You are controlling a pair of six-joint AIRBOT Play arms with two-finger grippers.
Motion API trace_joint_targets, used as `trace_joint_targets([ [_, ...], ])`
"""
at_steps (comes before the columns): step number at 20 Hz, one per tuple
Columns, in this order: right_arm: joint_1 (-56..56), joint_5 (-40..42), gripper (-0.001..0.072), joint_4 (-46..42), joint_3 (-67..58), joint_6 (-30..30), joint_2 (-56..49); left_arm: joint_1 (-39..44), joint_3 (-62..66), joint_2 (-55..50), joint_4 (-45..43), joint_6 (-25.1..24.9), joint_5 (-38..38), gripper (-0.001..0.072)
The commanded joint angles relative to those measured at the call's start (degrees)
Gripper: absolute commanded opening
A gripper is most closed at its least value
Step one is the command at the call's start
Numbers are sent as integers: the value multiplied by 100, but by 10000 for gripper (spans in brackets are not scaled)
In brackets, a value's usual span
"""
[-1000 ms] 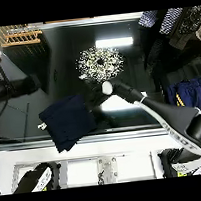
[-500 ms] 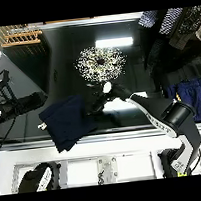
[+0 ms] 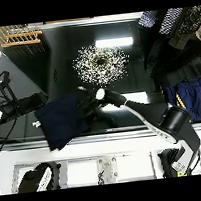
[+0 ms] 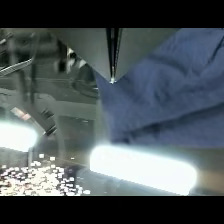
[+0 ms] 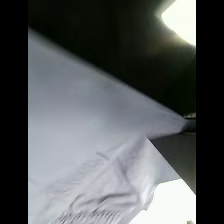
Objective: Fold the clothes and pants, and hang the long-sleeved shirts on hangers.
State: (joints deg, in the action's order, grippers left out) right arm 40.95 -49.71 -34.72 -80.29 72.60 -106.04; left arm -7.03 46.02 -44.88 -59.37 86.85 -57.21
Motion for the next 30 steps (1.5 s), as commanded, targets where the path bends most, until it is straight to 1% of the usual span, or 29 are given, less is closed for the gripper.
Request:
trace_joint_targets([
  [1, -831, -127, 18, -1781, -7, 901, 640, 435, -2, -234, 216, 0, 15, 6],
  [3, -1762, -660, 18, -2964, -7, 1346, 1145, 1126, -2, -544, 216, 2, 210, 6],
  [5, -2743, -1174, 18, -3713, -4, 1510, 1572, 1860, 0, -918, 216, 4, 579, 6],
  [6, -3217, -1357, 18, -3930, -4, 1589, 1749, 2170, 0, -1099, 219, 20, 763, 6],
  [8, -4203, -1543, 18, -4087, -4, 1655, 2072, 2715, 28, -1480, 251, 122, 1069, 6],
  [9, -4688, -1547, 18, -4142, -2, 1770, 2218, 2894, 101, -1665, 251, 157, 1069, 6],
  [12, -5949, -1526, 18, -4186, -2, 1974, 2533, 3230, 538, -2197, 245, 151, 874, 6],
  [15, -6931, -1530, 18, -4186, 0, 2057, 2730, 3294, 1132, -2627, 245, 144, 575, 6],
  [18, -7543, -1528, 18, -4183, 0, 2094, 2911, 3292, 1545, -2820, 240, 142, 468, 7],
  [22, -7895, -1600, 17, -4188, 0, 2090, 3241, 3292, 1657, -2817, 236, 140, 455, 6],
  [26, -7928, -2131, 18, -4682, 101, 2094, 3576, 3292, 1657, -2817, 234, 138, 442, 6],
  [30, -7956, -2286, 17, -5198, 890, 2218, 4006, 3292, 1657, -2817, 229, 92, 343, 6],
])
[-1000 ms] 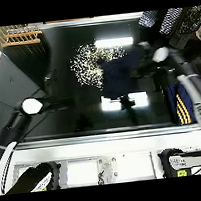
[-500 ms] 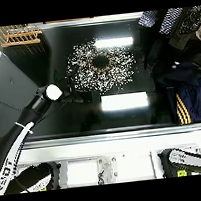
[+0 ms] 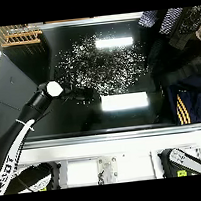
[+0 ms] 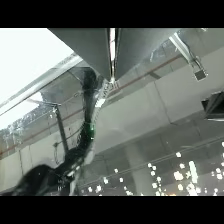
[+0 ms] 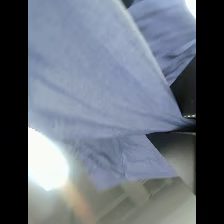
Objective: Fold the clothes and pants, and hang the long-sleeved shirts on hangers.
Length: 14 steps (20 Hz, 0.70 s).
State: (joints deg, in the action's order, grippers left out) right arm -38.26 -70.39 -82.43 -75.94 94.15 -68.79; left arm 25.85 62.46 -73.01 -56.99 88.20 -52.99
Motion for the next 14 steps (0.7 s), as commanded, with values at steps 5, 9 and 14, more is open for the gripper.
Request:
trace_joint_targets([
  [5, -35, -195, 18, -946, 1882, 365, 894, 4, 13, -4, -42, -149, -284, 6],
  [9, -35, -195, 18, -1165, 2634, 546, 1088, 4, 13, -4, -42, -205, -321, 6],
  [14, -35, -245, 31, -1386, 2898, 577, 1093, 4, 7, -4, -44, -295, -396, 6],
])
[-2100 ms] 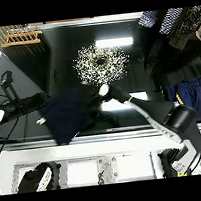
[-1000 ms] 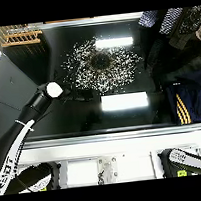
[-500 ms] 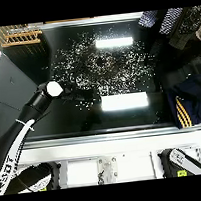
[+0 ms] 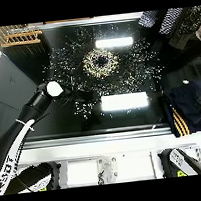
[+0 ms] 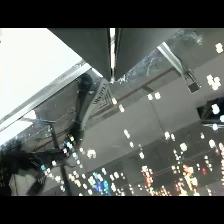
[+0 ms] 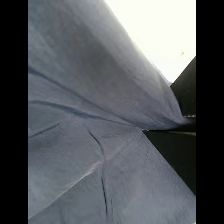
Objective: Fold the clothes and pants, and hang the long-sleeved shirts on hangers.
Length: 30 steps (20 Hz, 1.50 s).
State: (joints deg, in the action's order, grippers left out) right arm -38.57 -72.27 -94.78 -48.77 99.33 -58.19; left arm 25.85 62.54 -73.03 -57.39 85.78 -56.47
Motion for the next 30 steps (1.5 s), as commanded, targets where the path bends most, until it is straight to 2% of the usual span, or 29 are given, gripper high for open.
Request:
trace_joint_targets([
  [1, -4, -125, 70, -146, 181, 59, 33, 4, -7, -2, -7, -52, -55, 6],
  [2, -4, -229, 293, -146, 181, 55, 33, 2, -7, -2, -4, -52, -52, 6],
  [3, -4, -326, 582, -146, 179, 50, 35, 2, -7, -2, -4, -52, -50, 6],
  [4, -2, -369, 662, -146, 177, -17, 94, 2, -7, -2, -4, -52, -50, 6],
  [8, 122, 267, 662, 155, 177, -568, 1375, 0, -7, -2, -2, -50, -52, 7],
  [11, 584, 520, 662, 1246, 177, -1099, 2297, 2, -7, -2, 2, -50, -50, 6],
  [15, 1827, 584, 662, 2789, 181, -2026, 2387, 0, -7, -2, -4, -50, 17, 7],
  [17, 2542, 708, 661, 2929, 184, -2203, 2218, 0, -7, -2, 0, -48, 7, 7],
  [18, 2830, 730, 642, 2931, 181, -2203, 2120, 0, -7, -2, 7, -48, -15, 6],
  [19, 3099, 732, 533, 2933, 181, -2201, 2015, 2, -7, -2, 11, -46, -13, 6],
  [22, 3626, 739, 23, 2933, 181, -2203, 1808, 0, -7, -2, 17, -46, -7, 6],
  [30, 3722, 588, 20, 2949, 181, -2201, 1698, 0, -7, -2, 17, -46, 7, 6],
])
